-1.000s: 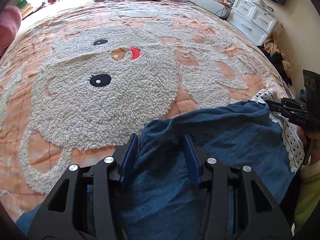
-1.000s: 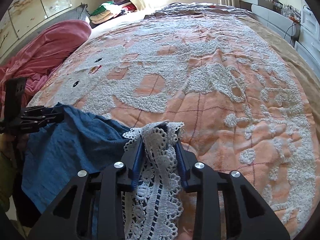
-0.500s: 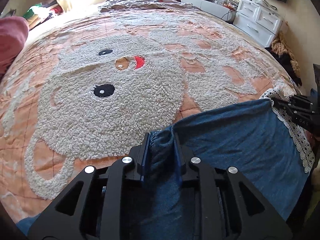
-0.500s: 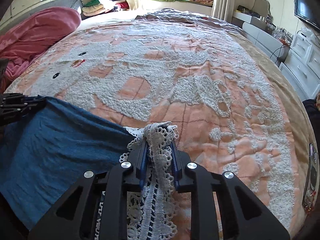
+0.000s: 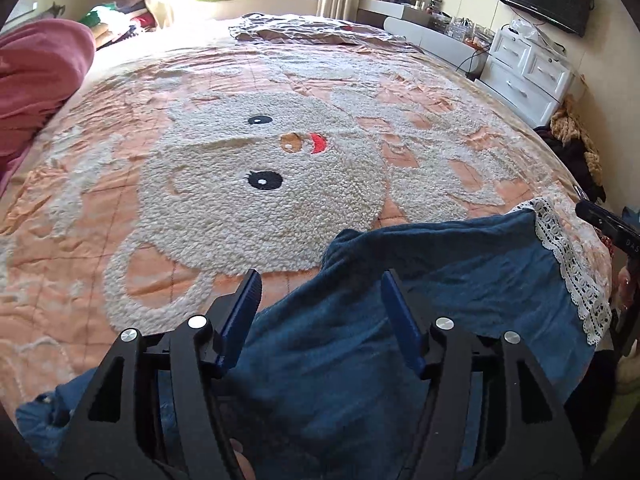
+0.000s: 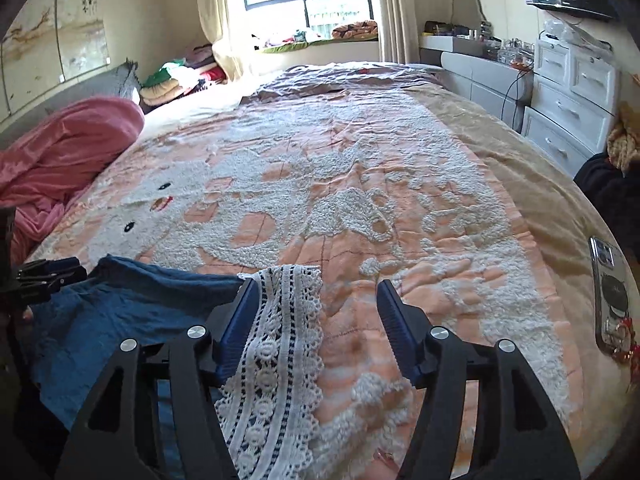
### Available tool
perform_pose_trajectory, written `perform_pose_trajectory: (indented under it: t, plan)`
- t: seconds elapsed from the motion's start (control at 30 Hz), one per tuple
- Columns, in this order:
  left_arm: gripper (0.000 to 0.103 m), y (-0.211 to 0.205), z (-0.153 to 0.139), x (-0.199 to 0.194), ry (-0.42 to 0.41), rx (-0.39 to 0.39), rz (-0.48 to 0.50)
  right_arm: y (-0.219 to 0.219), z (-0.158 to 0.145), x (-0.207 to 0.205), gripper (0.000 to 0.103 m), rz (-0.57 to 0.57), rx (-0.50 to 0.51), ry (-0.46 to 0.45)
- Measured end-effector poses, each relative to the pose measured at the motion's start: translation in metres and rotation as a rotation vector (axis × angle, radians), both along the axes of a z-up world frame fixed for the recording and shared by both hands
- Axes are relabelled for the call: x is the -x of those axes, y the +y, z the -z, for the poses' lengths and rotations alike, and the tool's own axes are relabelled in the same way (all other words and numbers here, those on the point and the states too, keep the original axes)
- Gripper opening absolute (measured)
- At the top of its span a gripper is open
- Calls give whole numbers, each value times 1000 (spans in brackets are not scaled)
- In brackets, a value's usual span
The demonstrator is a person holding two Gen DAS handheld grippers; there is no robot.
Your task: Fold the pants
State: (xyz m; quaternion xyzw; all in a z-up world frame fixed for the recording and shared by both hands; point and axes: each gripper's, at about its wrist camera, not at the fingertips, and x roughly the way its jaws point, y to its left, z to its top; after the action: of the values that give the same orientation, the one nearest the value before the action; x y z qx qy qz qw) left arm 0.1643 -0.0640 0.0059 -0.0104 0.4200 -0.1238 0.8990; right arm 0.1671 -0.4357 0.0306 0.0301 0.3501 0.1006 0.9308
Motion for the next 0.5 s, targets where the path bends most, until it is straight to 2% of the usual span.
perform_pose_trajectory:
  t: [0.1,0.27,0.37,0.43,0.5]
  plan:
    - [64,14,-9,27,-15,33,-27,-8,-1,32,68,35,-34,-14]
    - [68,31,-18,82,-54,48,-60,-16,4,88,68,58,-134,-7]
    - [68,35,-19,114,-75,6,-56,-21,9,110,68,70,-194,20]
    - [68,37,-17,131,-86,-44,-53,-20,15,116,68,65,-222,72]
    - [68,39,-12,140,-64,-65,-67,-16,22,117,68,71,-230,112]
